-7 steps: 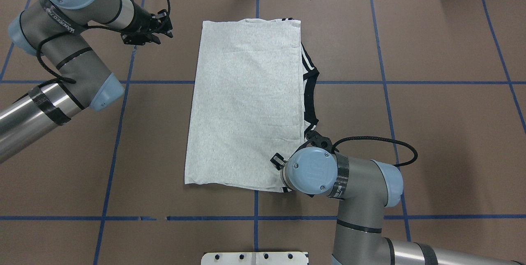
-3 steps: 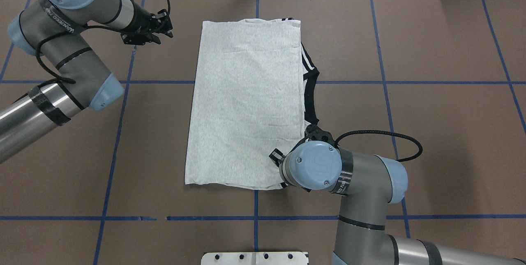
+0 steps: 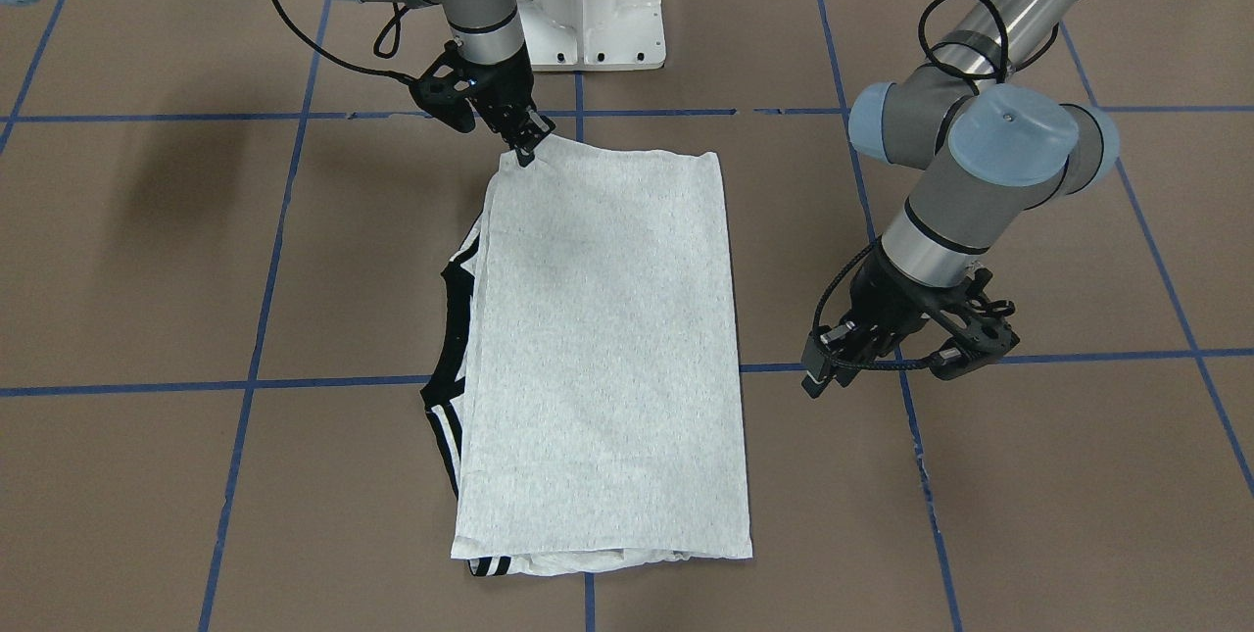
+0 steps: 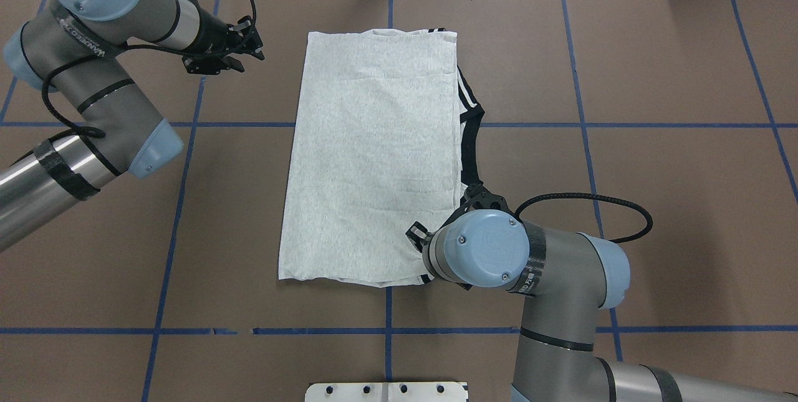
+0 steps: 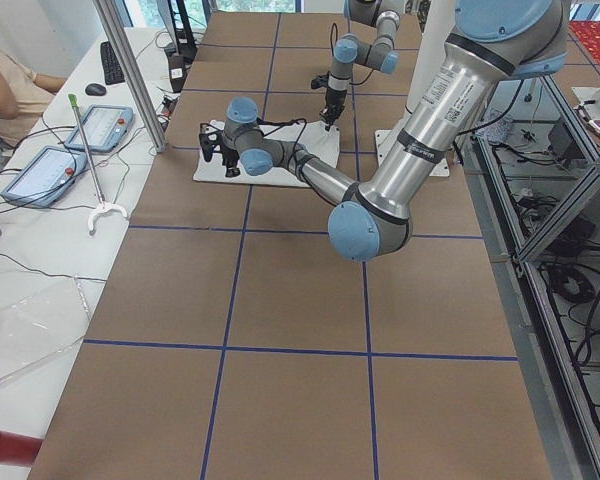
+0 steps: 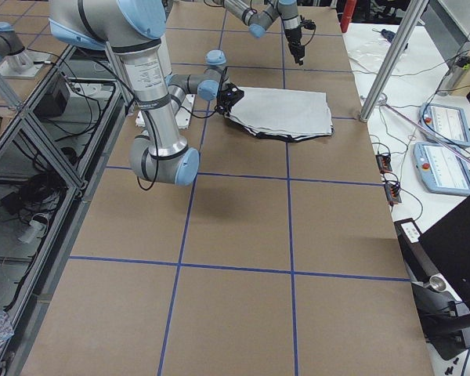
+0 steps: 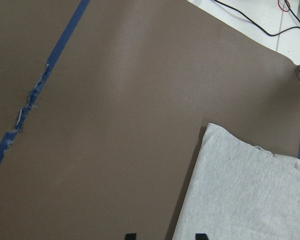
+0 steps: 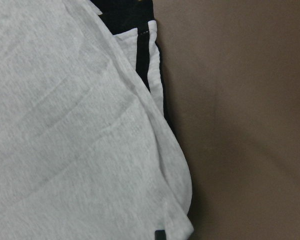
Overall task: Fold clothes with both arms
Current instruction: 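Grasp the near shirt corners with both grippers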
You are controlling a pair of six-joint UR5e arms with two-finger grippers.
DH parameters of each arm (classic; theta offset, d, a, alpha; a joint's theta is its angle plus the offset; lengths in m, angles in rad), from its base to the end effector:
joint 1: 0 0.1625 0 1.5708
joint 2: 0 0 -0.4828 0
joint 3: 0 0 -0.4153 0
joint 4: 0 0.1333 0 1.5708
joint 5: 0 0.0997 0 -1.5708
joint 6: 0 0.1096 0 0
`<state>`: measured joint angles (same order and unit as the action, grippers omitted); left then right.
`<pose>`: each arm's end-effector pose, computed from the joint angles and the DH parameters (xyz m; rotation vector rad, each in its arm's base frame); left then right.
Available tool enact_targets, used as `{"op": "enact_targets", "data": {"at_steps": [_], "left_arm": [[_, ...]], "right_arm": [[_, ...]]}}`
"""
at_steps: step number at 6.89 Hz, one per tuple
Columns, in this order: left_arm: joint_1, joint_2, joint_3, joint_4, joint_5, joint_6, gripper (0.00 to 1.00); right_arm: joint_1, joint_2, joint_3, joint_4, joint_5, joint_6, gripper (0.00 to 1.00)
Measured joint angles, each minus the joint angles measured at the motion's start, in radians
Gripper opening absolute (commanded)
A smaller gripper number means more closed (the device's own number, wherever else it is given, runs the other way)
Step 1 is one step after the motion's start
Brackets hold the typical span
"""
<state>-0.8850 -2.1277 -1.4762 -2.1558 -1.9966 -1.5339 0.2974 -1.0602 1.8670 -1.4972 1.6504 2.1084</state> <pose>0.4152 -0.6464 0.3507 0.1142 1.1075 -0.5375 -0.6050 -0.3157 0.2766 -0.1838 -0.8867 0.7439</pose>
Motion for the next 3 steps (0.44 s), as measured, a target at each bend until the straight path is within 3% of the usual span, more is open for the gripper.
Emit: {"op": "enact_targets", "data": {"at_steps": [3], "left_arm": [[0.122,0.159,-0.263,-0.002,0.026,-0.246,0.56]], "right_arm": [[0.001,-0.015,0.022,-0.001,0.002,0.003,0.0]]}}
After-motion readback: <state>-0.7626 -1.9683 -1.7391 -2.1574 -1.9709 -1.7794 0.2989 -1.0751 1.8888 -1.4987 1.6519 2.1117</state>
